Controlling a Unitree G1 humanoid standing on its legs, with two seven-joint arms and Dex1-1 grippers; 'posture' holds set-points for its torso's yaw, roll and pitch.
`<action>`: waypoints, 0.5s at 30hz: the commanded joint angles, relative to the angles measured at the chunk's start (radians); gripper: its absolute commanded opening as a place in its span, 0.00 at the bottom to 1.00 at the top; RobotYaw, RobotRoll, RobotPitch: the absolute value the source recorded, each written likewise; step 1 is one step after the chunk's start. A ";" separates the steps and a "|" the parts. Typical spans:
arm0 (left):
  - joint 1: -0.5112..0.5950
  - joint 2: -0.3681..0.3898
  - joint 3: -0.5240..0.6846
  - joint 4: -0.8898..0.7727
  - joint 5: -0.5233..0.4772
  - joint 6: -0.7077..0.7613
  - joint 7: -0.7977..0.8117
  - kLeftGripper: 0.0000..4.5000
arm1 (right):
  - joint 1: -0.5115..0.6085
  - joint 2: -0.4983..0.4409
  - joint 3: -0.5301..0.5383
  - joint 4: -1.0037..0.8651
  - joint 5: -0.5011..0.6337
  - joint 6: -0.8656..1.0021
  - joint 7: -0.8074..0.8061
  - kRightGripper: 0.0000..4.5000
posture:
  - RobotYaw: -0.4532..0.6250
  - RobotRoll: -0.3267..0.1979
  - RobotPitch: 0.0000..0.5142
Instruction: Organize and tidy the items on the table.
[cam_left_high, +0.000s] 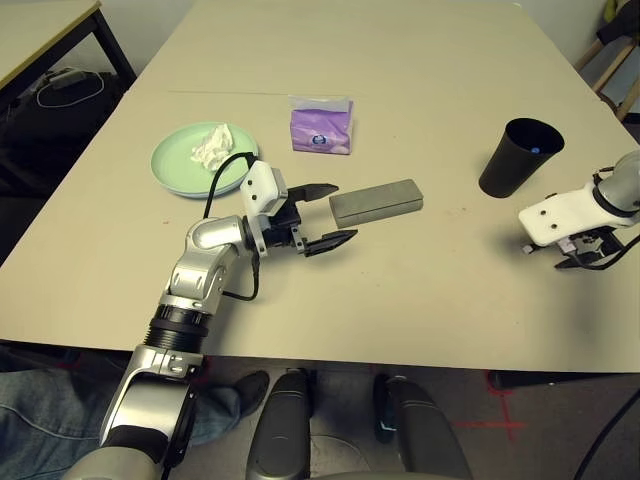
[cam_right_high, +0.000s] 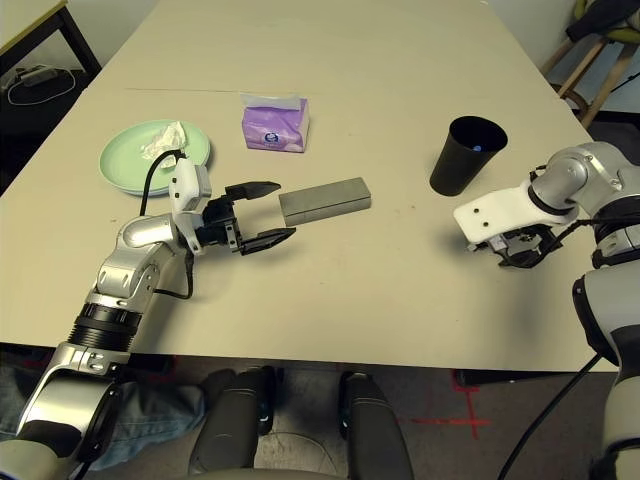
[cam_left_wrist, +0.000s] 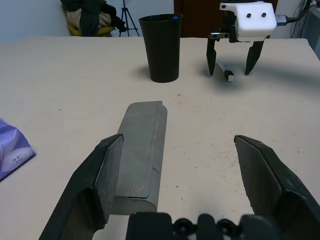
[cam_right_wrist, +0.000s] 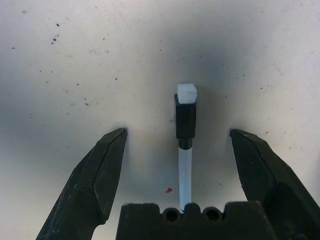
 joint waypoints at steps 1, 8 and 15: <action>-0.001 0.004 -0.010 0.004 0.011 -0.008 -0.003 1.00 | -0.006 -0.008 0.007 0.009 -0.002 -0.014 0.001 0.99 | 0.63 0.62 0.36; -0.005 0.003 -0.011 0.007 0.011 -0.009 -0.004 1.00 | -0.004 0.001 -0.007 0.011 0.020 -0.011 0.038 0.69 | 0.63 0.62 0.35; -0.009 0.000 -0.014 0.007 0.012 -0.006 -0.003 1.00 | -0.007 0.005 -0.016 0.009 0.043 -0.001 0.066 0.08 | 0.62 0.62 0.34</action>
